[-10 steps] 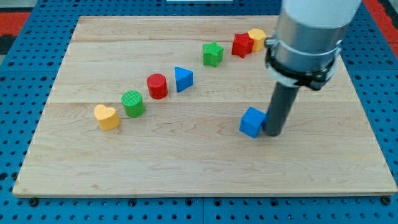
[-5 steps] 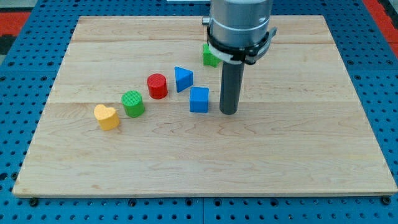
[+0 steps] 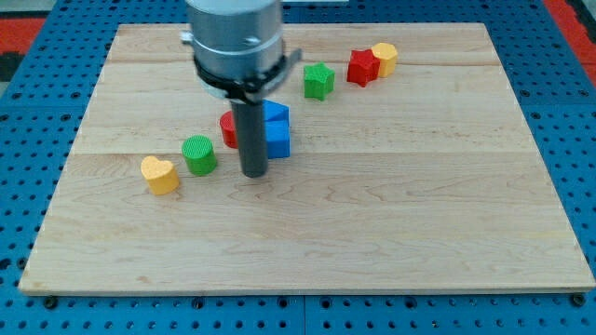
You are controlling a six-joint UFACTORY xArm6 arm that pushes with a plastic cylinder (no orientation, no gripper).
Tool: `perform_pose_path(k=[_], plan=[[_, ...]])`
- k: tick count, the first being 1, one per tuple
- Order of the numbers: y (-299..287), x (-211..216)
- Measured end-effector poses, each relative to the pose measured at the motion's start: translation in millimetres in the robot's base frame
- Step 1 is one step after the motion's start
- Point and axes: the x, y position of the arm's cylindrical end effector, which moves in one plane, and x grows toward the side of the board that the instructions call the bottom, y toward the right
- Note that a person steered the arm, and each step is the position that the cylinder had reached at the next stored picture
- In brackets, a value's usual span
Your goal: Place the blue cube to the top right of the blue triangle
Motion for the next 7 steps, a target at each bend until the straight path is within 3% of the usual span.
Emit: perform_pose_path(k=[3,5,7], plan=[[91.9,-27.5],[91.2,-74.6],[83.4,-70.6]])
